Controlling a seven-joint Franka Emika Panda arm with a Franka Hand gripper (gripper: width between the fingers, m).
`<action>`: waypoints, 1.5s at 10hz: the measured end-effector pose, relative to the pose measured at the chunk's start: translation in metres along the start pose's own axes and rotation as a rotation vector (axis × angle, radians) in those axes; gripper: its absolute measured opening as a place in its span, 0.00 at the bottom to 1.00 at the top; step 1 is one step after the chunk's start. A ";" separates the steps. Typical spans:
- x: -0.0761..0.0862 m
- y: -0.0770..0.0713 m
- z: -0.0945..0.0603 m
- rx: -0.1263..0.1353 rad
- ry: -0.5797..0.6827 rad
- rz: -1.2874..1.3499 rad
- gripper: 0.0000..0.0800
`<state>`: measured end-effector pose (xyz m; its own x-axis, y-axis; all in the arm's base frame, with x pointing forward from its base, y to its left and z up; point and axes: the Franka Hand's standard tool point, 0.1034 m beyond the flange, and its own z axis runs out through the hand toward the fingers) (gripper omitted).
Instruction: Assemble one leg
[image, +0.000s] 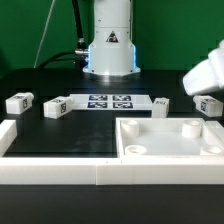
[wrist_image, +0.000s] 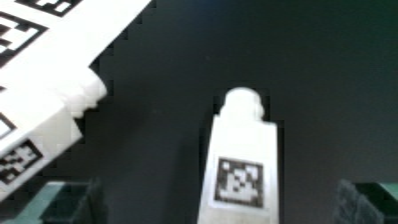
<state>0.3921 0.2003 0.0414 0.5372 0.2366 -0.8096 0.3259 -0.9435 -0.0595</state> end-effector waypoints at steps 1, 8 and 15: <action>0.003 -0.001 0.004 0.000 0.003 -0.001 0.81; 0.013 -0.001 0.037 0.006 -0.018 -0.001 0.81; 0.015 -0.001 0.037 0.007 -0.009 -0.001 0.36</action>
Offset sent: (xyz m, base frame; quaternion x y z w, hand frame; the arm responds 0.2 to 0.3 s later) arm -0.0123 -0.0099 -0.0222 -0.0236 -0.0023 0.0239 0.9994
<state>0.3707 0.1958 0.0079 0.5296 0.2358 -0.8148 0.3211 -0.9448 -0.0648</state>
